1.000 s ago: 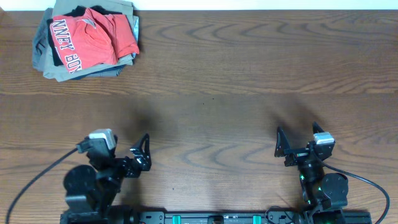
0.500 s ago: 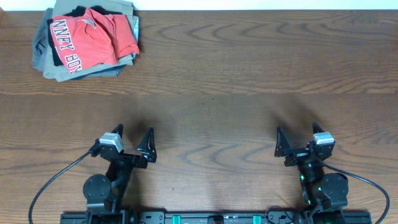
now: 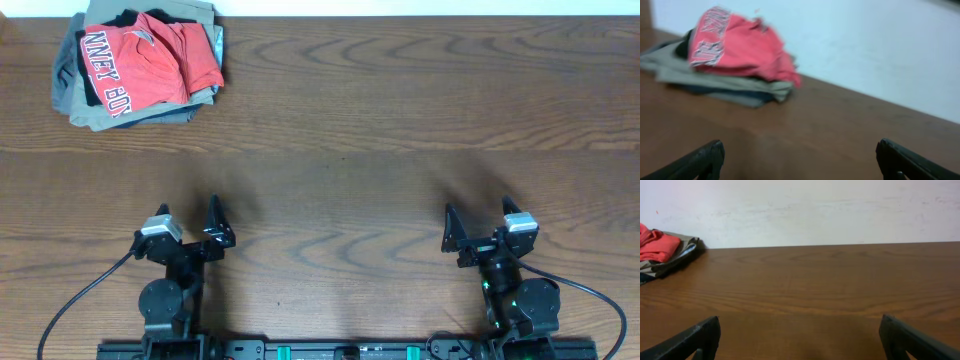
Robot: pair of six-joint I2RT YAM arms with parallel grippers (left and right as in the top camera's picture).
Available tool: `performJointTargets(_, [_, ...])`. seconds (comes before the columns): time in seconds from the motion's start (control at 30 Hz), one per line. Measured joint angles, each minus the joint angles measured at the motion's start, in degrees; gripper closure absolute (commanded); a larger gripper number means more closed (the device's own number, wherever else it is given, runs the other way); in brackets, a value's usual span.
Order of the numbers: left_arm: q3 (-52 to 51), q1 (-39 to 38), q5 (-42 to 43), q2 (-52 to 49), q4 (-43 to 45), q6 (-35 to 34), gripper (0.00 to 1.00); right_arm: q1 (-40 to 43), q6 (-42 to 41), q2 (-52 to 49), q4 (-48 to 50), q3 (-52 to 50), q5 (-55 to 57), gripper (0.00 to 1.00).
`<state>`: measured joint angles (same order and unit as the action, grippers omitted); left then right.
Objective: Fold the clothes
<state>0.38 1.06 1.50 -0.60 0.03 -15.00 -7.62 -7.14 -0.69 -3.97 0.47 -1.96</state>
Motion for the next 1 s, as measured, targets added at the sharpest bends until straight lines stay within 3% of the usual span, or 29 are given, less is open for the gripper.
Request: performJointTargets(1.0, [0.9, 0.0, -3.7, 0.0, -1.5, 1.5, 0.02, 0.0, 0.0, 0.0, 0.0, 0.0, 0.0, 0.01])
